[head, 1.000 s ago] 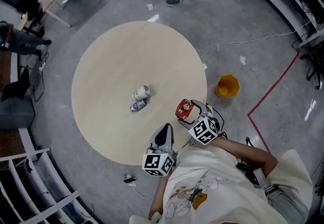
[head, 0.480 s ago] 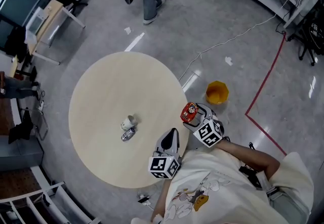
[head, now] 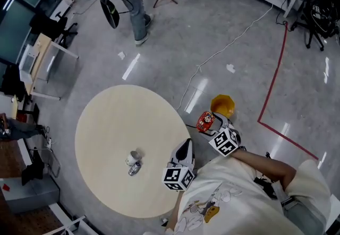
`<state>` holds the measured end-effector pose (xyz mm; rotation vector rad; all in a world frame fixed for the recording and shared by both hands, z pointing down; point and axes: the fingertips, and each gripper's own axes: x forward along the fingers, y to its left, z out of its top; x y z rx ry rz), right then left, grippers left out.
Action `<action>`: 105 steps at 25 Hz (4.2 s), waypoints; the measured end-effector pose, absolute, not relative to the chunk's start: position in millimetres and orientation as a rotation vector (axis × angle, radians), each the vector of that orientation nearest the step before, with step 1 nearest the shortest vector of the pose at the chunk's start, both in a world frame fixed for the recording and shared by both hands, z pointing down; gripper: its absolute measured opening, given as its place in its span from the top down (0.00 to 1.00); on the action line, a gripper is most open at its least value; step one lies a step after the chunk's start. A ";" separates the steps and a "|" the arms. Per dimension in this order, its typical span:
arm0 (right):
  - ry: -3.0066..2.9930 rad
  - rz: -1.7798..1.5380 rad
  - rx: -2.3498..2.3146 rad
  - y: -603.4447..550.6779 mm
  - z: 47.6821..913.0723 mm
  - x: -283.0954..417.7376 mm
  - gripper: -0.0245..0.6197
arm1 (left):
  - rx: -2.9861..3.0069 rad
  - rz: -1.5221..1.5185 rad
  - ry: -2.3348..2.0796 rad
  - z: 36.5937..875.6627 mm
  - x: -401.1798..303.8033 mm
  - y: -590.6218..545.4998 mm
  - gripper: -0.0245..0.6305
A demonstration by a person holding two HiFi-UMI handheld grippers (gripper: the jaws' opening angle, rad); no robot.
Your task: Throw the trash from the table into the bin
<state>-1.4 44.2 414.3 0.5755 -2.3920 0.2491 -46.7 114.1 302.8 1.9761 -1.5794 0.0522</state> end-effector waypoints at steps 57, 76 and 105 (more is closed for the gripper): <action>-1.871 0.695 0.686 -103.4 985.3 132.9 0.28 | 1.672 0.698 -1.056 867.8 54.9 -88.3 0.95; -1.880 0.666 0.585 -73.2 923.7 150.2 0.32 | 1.761 0.690 -1.043 775.7 63.0 -77.0 0.95; -2.321 0.193 0.399 -19.1 465.4 32.0 0.66 | 1.953 0.041 -1.556 354.1 -29.6 33.6 0.95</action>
